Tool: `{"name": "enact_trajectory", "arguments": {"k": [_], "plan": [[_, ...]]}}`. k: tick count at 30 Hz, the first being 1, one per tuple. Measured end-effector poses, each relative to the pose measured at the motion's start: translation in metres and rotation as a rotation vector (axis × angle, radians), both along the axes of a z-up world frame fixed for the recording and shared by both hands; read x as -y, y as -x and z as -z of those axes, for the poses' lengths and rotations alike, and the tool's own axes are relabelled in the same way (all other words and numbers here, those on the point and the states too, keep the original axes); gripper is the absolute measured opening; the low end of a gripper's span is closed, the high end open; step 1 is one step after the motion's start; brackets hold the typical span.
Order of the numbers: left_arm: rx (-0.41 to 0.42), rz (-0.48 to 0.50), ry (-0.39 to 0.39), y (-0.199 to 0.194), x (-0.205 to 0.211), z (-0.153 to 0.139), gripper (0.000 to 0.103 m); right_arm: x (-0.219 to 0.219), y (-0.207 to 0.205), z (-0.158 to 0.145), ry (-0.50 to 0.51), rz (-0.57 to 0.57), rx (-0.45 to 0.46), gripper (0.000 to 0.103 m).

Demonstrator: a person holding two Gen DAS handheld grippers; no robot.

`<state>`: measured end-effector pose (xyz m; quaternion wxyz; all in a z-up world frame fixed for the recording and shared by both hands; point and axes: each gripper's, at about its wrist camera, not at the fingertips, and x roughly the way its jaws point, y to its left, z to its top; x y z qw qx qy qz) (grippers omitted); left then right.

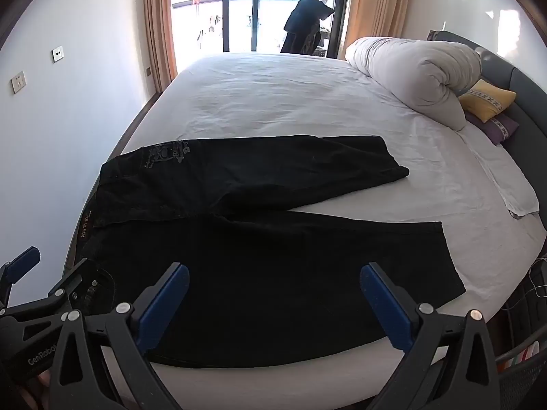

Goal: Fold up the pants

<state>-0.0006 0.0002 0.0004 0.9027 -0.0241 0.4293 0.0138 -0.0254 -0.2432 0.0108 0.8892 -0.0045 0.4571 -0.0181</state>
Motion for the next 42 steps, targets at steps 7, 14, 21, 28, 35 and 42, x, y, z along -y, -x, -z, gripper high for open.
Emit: {"name": "enact_trajectory", "arguments": {"k": [7, 14, 21, 28, 35, 42], "plan": [[-0.004, 0.001, 0.0, 0.0002, -0.0002, -0.0003, 0.103, 0.0031, -0.0001, 0.0001, 0.0, 0.004, 0.002, 0.103], [-0.005, 0.0, -0.004, 0.0032, -0.0001, -0.0008, 0.103, 0.0005, 0.0004, -0.0001, 0.01, 0.0, -0.001, 0.103], [-0.005, 0.002, -0.006, 0.0029, 0.0002, -0.0007, 0.103, 0.0001, -0.0001, -0.0006, 0.012, 0.0, -0.001, 0.103], [-0.007, 0.002, -0.007, 0.0023, 0.0005, -0.0006, 0.103, 0.0011, -0.0006, -0.0029, 0.013, 0.0, -0.003, 0.103], [-0.007, 0.003, -0.007, 0.0029, 0.0006, -0.0007, 0.103, 0.002, -0.0012, -0.0051, 0.014, 0.0, -0.005, 0.103], [-0.009, 0.004, -0.007, 0.0022, 0.0021, 0.0025, 0.103, 0.0037, 0.004, 0.0036, 0.014, -0.002, -0.007, 0.103]]}}
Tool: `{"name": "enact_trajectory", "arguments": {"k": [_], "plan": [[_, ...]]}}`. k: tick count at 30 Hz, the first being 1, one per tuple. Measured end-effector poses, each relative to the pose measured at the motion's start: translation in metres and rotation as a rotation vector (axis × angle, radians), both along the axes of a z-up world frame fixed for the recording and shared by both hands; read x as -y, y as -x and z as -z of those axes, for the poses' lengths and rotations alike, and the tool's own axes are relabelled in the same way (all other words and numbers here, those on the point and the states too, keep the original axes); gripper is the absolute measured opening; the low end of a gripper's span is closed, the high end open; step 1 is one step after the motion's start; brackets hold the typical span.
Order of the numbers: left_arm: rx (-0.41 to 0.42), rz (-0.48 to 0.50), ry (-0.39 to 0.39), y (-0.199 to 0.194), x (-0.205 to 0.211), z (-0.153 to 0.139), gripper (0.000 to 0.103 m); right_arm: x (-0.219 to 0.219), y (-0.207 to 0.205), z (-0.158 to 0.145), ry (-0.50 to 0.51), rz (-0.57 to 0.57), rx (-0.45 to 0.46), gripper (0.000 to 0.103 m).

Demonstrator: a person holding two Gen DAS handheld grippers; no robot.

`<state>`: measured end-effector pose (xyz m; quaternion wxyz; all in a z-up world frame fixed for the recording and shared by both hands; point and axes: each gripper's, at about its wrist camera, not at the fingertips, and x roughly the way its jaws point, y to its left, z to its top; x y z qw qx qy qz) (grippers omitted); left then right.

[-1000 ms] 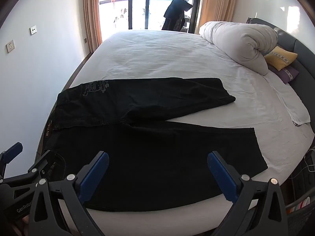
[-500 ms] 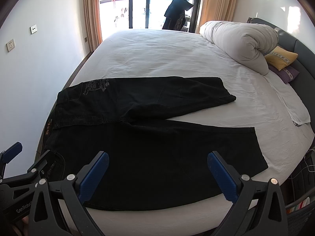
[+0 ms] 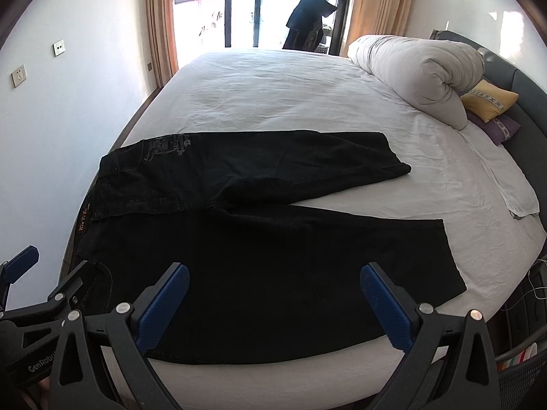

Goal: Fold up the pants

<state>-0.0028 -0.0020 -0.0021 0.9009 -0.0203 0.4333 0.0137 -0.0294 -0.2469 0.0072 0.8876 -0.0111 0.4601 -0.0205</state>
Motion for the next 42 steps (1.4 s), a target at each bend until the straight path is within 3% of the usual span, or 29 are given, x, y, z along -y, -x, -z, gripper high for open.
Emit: {"name": "enact_trajectory", "arguments": {"k": [42], "plan": [[-0.006, -0.001, 0.0, 0.0007, -0.0002, 0.0022, 0.103, -0.007, 0.0023, 0.0062, 0.004, -0.007, -0.015, 0.103]]}}
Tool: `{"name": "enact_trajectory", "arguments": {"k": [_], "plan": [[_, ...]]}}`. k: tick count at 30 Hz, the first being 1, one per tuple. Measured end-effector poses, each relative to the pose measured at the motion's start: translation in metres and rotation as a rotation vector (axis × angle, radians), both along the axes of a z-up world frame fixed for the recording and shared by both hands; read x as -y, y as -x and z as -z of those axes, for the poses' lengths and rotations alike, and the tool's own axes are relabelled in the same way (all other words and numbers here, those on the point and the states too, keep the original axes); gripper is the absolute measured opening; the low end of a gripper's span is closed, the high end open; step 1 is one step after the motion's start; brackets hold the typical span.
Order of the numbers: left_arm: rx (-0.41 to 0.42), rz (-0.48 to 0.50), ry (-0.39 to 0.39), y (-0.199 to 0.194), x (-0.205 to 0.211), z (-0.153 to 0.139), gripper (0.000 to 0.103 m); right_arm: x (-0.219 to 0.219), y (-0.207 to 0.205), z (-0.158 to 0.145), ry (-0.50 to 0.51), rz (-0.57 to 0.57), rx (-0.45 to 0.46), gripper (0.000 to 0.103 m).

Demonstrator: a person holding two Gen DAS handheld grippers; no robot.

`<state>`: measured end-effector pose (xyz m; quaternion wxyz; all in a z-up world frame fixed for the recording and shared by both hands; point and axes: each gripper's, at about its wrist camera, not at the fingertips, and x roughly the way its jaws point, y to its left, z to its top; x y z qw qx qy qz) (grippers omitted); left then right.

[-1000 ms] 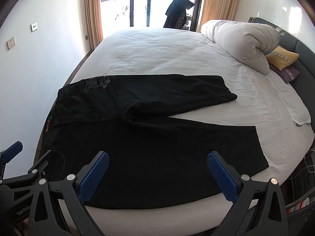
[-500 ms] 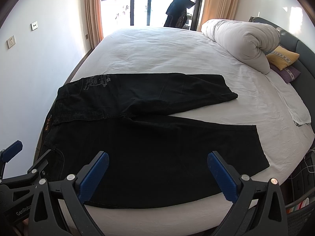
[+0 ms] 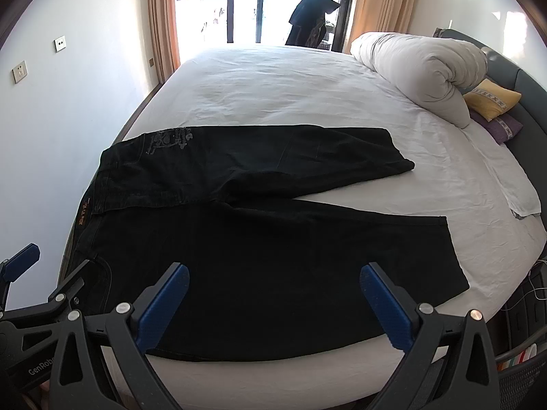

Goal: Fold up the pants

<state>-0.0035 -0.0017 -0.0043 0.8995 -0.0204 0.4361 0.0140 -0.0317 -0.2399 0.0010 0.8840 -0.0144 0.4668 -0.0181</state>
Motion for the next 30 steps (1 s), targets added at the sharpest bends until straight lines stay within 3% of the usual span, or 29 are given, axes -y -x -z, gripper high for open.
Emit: {"name": "enact_trajectory", "arguments": {"k": [14, 20, 25, 28, 30], "plan": [[-0.017, 0.001, -0.015, 0.016, 0.007, 0.023, 0.103, 0.001, -0.002, 0.007, -0.003, 0.0, -0.021, 0.103], [-0.018, 0.02, -0.021, 0.005, 0.001, 0.029, 0.103, 0.003, -0.01, 0.014, -0.01, -0.016, -0.039, 0.103], [-0.026, 0.117, -0.023, -0.033, -0.021, 0.033, 0.103, 0.008, -0.022, 0.019, -0.06, -0.122, -0.013, 0.103], [-0.034, 0.225, 0.055, -0.072, -0.044, 0.035, 0.103, 0.016, -0.037, 0.02, -0.104, -0.225, 0.022, 0.103], [-0.067, 0.242, 0.011, -0.1, -0.056, 0.038, 0.103, 0.022, -0.052, 0.019, -0.106, -0.279, 0.053, 0.103]]}}
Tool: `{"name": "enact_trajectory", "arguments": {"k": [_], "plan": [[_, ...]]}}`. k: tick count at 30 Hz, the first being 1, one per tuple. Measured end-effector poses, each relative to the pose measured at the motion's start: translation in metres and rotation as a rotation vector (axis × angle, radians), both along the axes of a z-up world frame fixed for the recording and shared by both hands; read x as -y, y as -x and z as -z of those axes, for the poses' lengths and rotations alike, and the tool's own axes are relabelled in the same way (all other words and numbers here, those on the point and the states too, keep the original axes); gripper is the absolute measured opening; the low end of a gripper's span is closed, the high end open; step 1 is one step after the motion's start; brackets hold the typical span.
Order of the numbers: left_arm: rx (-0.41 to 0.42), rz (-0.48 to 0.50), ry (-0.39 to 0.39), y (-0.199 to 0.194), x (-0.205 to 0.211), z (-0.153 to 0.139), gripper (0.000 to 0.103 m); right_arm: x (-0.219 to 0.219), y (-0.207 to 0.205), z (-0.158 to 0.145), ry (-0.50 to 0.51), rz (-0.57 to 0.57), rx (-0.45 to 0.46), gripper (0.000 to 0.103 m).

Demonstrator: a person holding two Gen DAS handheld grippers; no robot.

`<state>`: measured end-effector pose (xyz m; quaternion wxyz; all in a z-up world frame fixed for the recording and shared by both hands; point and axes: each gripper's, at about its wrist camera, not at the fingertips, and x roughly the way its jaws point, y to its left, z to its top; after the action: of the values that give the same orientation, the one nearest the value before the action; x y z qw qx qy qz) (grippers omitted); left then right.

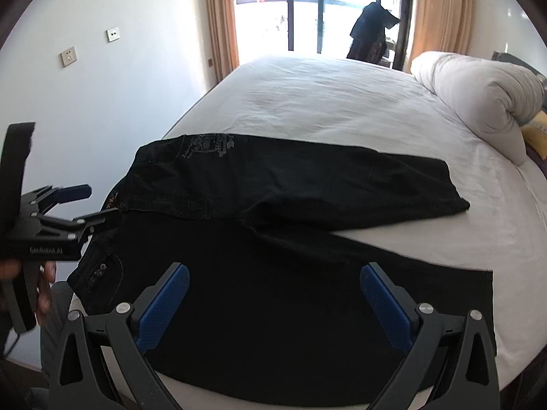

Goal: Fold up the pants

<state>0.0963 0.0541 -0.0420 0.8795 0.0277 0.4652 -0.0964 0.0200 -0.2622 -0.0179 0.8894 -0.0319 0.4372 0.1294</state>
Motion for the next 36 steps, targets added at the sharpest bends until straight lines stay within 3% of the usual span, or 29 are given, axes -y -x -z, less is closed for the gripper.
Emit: {"name": "enact_trajectory", "arguments": {"k": [2, 5, 13, 17, 20, 27, 29, 32, 36], "plan": [[-0.016, 0.002, -0.058, -0.03, -0.013, 0.001, 0.103, 0.008, -0.015, -0.001, -0.006, -0.053, 0.027, 0.103], [-0.016, 0.016, -0.076, -0.086, -0.036, -0.002, 0.103, 0.016, -0.041, 0.003, 0.004, -0.14, 0.051, 0.102], [-0.194, 0.231, -0.119, -0.222, -0.056, 0.028, 0.102, 0.024, -0.109, 0.024, 0.015, -0.347, 0.023, 0.073], [-0.295, 0.283, -0.08, -0.266, -0.063, 0.048, 0.086, 0.031, -0.134, 0.033, 0.0, -0.404, 0.008, 0.071], [-0.354, 0.316, -0.081, -0.279, -0.063, 0.071, 0.072, 0.033, -0.151, 0.041, -0.005, -0.442, -0.006, 0.07], [-0.385, 0.347, -0.062, -0.296, -0.058, 0.095, 0.068, 0.034, -0.19, 0.051, -0.029, -0.477, -0.031, 0.066], [-0.4, 0.367, -0.062, -0.295, -0.053, 0.096, 0.038, 0.029, -0.201, 0.053, -0.031, -0.488, -0.033, 0.064], [-0.394, 0.411, -0.103, -0.287, -0.038, 0.095, 0.019, 0.021, -0.214, 0.053, -0.031, -0.515, -0.042, 0.064], [-0.336, 0.419, -0.147, -0.27, -0.031, 0.085, 0.009, 0.005, -0.238, 0.057, 0.011, -0.555, -0.058, 0.061]]}}
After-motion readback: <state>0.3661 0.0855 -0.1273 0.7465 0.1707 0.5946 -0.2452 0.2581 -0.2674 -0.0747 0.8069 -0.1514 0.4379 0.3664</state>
